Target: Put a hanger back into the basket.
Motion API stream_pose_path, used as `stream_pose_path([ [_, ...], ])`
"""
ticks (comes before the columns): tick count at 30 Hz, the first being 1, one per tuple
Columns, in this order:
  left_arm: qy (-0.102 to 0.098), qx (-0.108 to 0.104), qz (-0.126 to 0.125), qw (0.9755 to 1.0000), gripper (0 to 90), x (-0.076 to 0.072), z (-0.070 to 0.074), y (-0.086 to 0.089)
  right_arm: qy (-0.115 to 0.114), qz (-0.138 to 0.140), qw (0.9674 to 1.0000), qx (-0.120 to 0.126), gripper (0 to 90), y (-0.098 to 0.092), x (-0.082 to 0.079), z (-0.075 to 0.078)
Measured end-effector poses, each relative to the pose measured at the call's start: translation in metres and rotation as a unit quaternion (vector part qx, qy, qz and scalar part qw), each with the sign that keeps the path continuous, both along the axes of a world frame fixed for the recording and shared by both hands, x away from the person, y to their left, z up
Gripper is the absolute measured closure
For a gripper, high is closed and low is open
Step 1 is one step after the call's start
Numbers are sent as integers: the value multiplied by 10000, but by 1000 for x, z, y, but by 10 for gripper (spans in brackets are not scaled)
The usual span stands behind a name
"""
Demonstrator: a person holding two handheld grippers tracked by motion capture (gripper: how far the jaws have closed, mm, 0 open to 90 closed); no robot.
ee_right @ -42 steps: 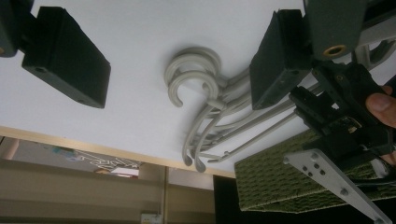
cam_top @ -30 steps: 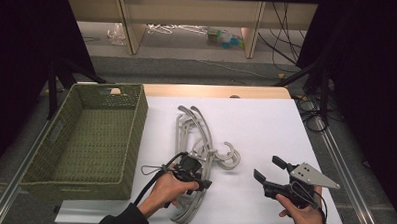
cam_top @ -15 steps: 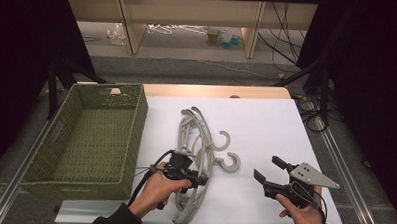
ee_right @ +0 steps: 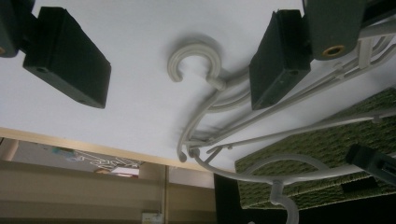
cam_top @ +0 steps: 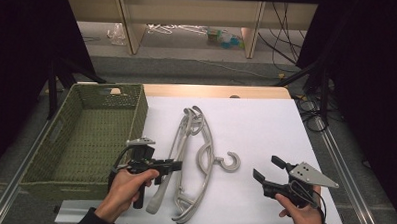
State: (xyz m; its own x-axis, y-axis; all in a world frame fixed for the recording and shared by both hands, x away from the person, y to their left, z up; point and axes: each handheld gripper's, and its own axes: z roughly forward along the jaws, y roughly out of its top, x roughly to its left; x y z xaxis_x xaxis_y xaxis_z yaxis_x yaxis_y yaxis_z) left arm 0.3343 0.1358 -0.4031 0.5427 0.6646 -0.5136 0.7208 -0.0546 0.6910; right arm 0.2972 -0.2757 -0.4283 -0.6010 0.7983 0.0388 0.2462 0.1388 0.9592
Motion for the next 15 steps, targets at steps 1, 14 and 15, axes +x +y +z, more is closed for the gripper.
stream_pose_path([
  [1,0,0,0,10000,757,0,0,0,11,-2,10000,-4,217,0,0,0],
  [14,-179,-325,472,9982,818,-5,8,38,183,36,9997,162,217,2,0,-1],
  [15,-177,-368,460,9981,818,-5,10,39,197,8,9998,81,216,2,-1,-1],
])
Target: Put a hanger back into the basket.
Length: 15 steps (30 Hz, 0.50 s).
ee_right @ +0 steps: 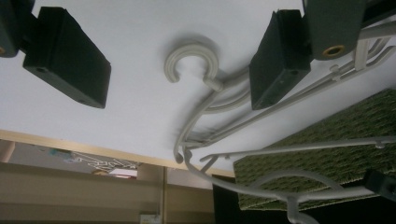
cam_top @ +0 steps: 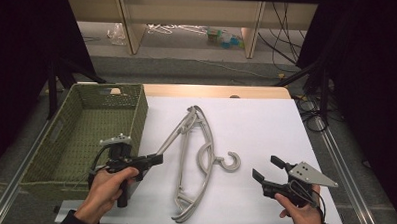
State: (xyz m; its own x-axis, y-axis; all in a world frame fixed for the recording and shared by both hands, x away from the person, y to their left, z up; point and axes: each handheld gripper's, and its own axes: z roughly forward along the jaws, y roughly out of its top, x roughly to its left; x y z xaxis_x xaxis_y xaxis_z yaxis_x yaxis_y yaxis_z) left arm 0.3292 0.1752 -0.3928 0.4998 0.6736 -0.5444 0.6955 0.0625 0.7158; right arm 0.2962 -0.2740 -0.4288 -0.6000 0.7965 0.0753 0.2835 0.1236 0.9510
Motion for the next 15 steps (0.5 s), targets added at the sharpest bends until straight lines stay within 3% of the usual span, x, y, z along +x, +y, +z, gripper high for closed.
stream_pose_path([
  [2,-55,-149,-2,9999,818,-1,7,2,54,-16,10000,-27,217,0,0,0],
  [3,-96,-178,-32,9998,818,-1,10,3,-95,12,9999,76,217,0,2,-1],
  [4,-96,-178,-32,9998,818,-1,10,3,-95,12,9999,76,217,0,2,-1],
  [6,-192,-218,10,9996,818,-2,24,10,1,-17,10000,19,217,0,0,0],
  [9,-285,-289,81,9991,819,-1,32,17,-44,24,9999,115,217,1,1,-1],
  [10,-422,-303,153,9985,819,-2,42,26,-37,29,9999,115,217,1,1,-1],
  [15,-660,-300,239,9971,819,0,58,48,4,14,10000,85,217,0,1,0],
])
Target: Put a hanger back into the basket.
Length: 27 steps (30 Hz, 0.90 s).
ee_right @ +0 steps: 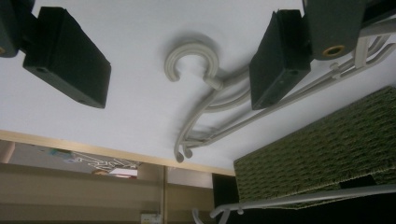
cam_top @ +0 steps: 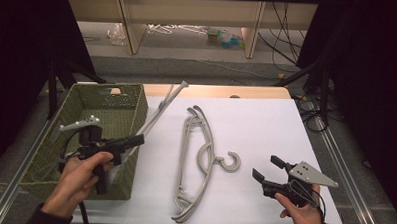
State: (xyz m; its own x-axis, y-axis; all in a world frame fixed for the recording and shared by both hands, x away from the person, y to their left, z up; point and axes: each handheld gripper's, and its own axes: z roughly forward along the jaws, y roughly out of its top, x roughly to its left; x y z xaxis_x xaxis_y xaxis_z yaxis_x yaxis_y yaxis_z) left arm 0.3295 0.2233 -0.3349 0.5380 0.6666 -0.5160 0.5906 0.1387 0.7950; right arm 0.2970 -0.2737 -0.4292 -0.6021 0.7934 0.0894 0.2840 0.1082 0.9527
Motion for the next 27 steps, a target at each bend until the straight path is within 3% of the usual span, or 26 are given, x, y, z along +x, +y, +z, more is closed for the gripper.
stream_pose_path([
  [3,-21,76,-20,10000,819,2,4,11,3,-19,10000,-38,217,0,0,0],
  [9,-277,357,188,9988,819,0,9,51,12,-26,10000,-9,212,0,0,0],
  [13,-302,344,236,9987,819,-4,6,72,29,-37,10000,39,212,0,1,-1],
  [14,-352,306,264,9986,819,-6,4,79,74,-58,9999,-113,212,-2,0,0],
  [15,-382,362,355,9980,819,-9,3,90,-26,-26,10000,56,212,1,2,-1],
  [16,-413,406,368,9976,819,-11,2,96,49,-66,9999,-78,212,-1,1,0],
  [18,-472,426,435,9970,819,-13,-1,106,28,-20,10000,30,212,2,3,-3],
  [21,-514,485,416,9966,819,-15,-4,117,43,-32,10000,-45,212,2,2,-2],
  [22,-503,533,408,9965,819,-15,-5,124,179,-18,9997,-148,212,0,1,0],
  [23,-473,542,373,9967,819,-17,-7,132,52,-5,10000,-17,212,2,2,-2],
  [27,-456,585,305,9968,818,-19,-11,141,11,-22,10000,28,211,2,3,-2],
])
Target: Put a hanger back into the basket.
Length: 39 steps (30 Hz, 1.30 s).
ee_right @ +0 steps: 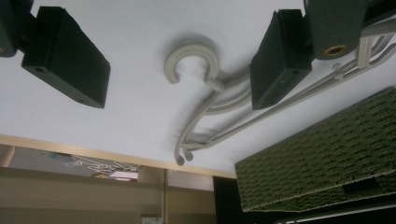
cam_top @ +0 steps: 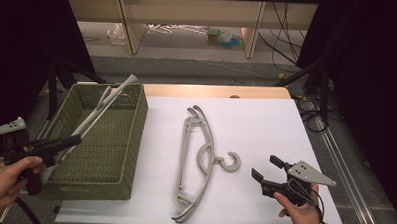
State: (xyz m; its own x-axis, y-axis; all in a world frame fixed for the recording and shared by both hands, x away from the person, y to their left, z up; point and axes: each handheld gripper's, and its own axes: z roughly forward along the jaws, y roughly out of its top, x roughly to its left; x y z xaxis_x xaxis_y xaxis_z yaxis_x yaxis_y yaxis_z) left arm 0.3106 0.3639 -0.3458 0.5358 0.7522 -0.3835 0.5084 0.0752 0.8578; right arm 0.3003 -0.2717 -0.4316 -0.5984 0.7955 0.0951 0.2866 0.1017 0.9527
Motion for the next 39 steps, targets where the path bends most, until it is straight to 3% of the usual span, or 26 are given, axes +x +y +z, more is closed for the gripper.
stream_pose_path([
  [5,73,105,-79,9999,818,1,-6,6,32,-1,10000,-37,211,0,0,0],
  [6,112,192,-150,9996,818,2,-7,6,78,-41,9998,-162,211,-2,-1,1],
  [11,269,378,-292,9985,817,7,-9,9,87,-16,10000,-40,211,-1,0,0],
  [16,352,414,-256,9982,817,15,-11,14,86,-8,10000,-32,211,0,0,0],
  [17,485,465,-307,9973,817,19,-11,17,103,-10,9999,-62,211,-1,0,0],
  [19,537,383,-322,9973,817,24,-13,17,80,-19,9999,-62,211,-1,0,0],
  [22,650,454,-334,9963,814,28,-16,17,84,-40,9999,-96,211,0,0,0],
  [27,891,422,-276,9947,812,43,-25,21,112,-1,9999,-57,211,0,0,0],
  [30,965,551,-143,9937,806,51,-26,21,129,13,9999,-18,211,0,0,0],
  [32,1144,690,-71,9910,792,56,-28,22,87,-1,9999,-67,211,0,0,0],
  [33,1297,960,-65,9869,785,57,-29,23,84,0,9999,-62,211,0,0,0],
  [35,1305,1071,6,9856,767,57,-29,23,83,0,10000,-55,211,0,0,0],
  [37,1387,1234,75,9826,754,56,-31,27,67,27,10000,-1,211,0,2,-1],
  [39,1454,1269,128,9811,742,57,-34,29,125,29,9999,-15,211,0,0,0],
])
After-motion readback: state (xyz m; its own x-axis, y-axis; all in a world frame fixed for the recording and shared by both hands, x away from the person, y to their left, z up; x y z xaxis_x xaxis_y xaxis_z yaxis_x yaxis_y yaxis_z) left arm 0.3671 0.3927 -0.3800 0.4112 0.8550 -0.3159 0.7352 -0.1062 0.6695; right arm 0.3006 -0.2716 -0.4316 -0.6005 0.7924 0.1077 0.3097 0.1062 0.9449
